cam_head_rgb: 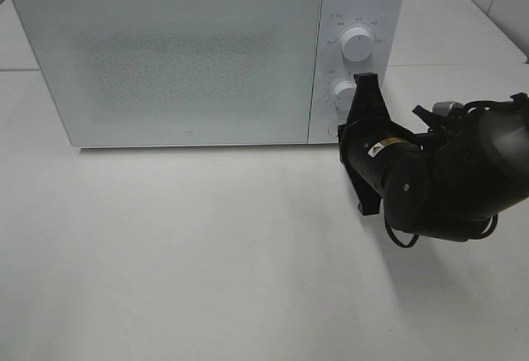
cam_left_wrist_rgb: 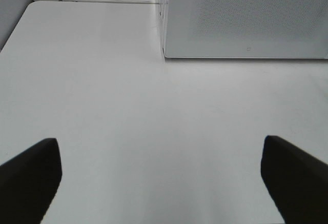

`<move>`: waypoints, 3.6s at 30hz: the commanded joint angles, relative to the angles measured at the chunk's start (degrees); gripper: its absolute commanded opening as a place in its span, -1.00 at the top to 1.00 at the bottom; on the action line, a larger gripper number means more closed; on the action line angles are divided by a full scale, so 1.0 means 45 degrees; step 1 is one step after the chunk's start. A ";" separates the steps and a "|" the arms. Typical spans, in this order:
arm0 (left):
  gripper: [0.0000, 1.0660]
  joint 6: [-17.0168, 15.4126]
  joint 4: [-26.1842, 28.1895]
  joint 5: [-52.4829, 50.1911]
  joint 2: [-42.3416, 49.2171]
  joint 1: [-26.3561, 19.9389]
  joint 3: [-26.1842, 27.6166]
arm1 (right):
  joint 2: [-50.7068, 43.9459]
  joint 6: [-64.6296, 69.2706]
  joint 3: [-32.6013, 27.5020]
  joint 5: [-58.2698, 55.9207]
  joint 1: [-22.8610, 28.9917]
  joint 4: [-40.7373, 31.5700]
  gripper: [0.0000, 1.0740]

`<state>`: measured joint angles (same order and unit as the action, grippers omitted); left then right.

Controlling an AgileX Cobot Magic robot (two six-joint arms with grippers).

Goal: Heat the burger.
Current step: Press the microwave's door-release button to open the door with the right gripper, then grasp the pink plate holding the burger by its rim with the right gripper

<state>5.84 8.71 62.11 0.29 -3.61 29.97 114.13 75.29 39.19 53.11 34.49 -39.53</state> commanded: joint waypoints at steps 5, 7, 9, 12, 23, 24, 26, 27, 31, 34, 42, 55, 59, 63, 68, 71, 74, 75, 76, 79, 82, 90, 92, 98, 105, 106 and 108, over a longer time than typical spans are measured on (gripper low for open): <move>-0.83 -0.0089 0.0000 -0.0102 0.0216 0.0051 -0.0038 | 0.0726 -0.0051 0.0955 -0.0369 -0.0535 0.0547 1.00; -0.83 -0.0089 0.0000 -0.0102 0.0216 0.0051 -0.0038 | 0.0840 -0.0038 0.1070 -0.0407 -0.0535 0.0547 1.00; -0.83 -0.0089 0.0000 -0.0102 0.0216 0.0051 -0.0038 | 0.1159 -0.0038 0.1388 -0.0726 -0.0547 0.0509 1.00; -0.83 -0.0089 0.0000 -0.0102 0.0216 0.0051 -0.0038 | 0.1362 -0.0038 0.1668 -0.0993 -0.0688 0.0484 1.00; -0.83 -0.0089 0.0000 -0.0102 0.0216 0.0051 -0.0038 | 0.1808 -0.0535 0.2317 -0.0968 -0.1120 0.0038 1.00; -0.83 -0.0089 0.0000 -0.0102 0.0216 0.0051 -0.0038 | 0.1935 -0.0535 0.2419 -0.1019 -0.1120 -0.0038 1.00; -0.83 -0.0089 0.0000 -0.0102 0.0216 0.0051 -0.0038 | 0.1961 -0.0535 0.2483 -0.0968 -0.1133 -0.0064 1.00; -0.83 -0.0089 0.0013 -0.0102 0.0216 0.0051 -0.0038 | 0.1999 -0.0535 0.2597 -0.0853 -0.1133 -0.0089 1.00; -0.83 -0.0089 0.0013 -0.0102 0.0216 0.0051 -0.0038 | 0.2050 -0.0535 0.2827 -0.0497 -0.1133 -0.0089 1.00; -0.83 -0.0089 0.0013 -0.0102 0.0216 0.0051 -0.0038 | 0.2050 -0.0535 0.3056 -0.0280 -0.1133 -0.0089 1.00; -0.83 -0.0089 0.0013 -0.0102 0.0216 0.0051 -0.0038 | 0.2050 -0.0789 0.3756 0.0853 -0.1133 -0.0089 1.00; -0.83 -0.0089 0.0013 -0.0102 0.0216 0.0051 -0.0038 | 0.2063 -0.1986 0.4889 0.2394 -0.1273 -0.0802 1.00; -0.83 -0.0089 0.0013 -0.0102 0.0216 0.0051 -0.0038 | 0.2063 -0.2279 0.5131 0.2559 -0.1273 -0.0866 1.00; -0.83 -0.0089 0.0013 -0.0102 0.0216 0.0051 -0.0038 | 0.2063 -0.2254 0.5131 0.2343 -0.1273 -0.0802 1.00; -0.83 -0.0089 0.0013 -0.0102 0.0216 0.0051 -0.0038 | 0.2063 -0.2254 0.5067 0.2114 -0.1273 -0.0700 1.00; -0.83 -0.0089 0.0013 -0.0102 0.0216 0.0051 -0.0038 | 0.1833 -0.2266 0.4736 0.1566 -0.1235 -0.0700 0.99; -0.83 -0.0089 0.0013 -0.0102 0.0216 0.0051 -0.0038 | 0.1693 -0.2254 0.4418 0.1006 -0.1235 -0.0738 0.99; -0.83 -0.0089 0.0013 -0.0102 0.0216 0.0051 -0.0038 | 0.1642 -0.2241 0.4354 0.0738 -0.1235 -0.0802 0.99; -0.83 -0.0089 0.0013 -0.0102 0.0216 0.0051 -0.0038 | 0.1642 -0.2241 0.4354 0.0738 -0.1235 -0.0802 0.99; -0.83 -0.0089 0.0013 -0.0102 0.0216 0.0051 -0.0038 | 0.1490 -0.2254 0.4214 0.0267 -0.1235 -0.0917 0.99; -0.83 -0.0089 0.0013 -0.0102 0.0216 0.0051 -0.0038 | 0.1261 -0.2636 0.3947 -0.0344 -0.1235 -0.0942 0.99; -0.83 -0.0089 0.0013 -0.0102 0.0216 0.0051 -0.0038 | 0.0484 -0.3832 0.3272 -0.2546 -0.1235 -0.0968 0.99; -0.83 -0.0089 0.0013 -0.0102 0.0216 0.0051 -0.0038 | 0.0280 -0.4393 0.3043 -0.3374 -0.1235 -0.0955 0.99; -0.83 -0.0089 0.0013 -0.0102 0.0216 0.0051 -0.0038 | -0.0509 -0.6812 0.2648 -0.5182 -0.1235 -0.0700 0.98; -0.83 -0.0089 0.0013 -0.0102 0.0216 0.0051 -0.0038 | -0.1439 -0.8862 0.2572 -0.7245 -0.1235 0.0242 0.95; -0.83 -0.0089 0.0013 -0.0102 0.0216 0.0051 -0.0038 | -0.1439 -0.8862 0.2572 -0.7245 -0.1235 0.0242 0.95; -0.83 -0.0089 0.0013 -0.0102 0.0216 0.0051 -0.0038 | -0.1948 -1.0135 0.2572 -0.8454 -0.1235 0.1197 0.93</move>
<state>5.84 8.71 62.11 0.29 -3.61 29.97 107.26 34.66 50.94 19.42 29.11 -37.99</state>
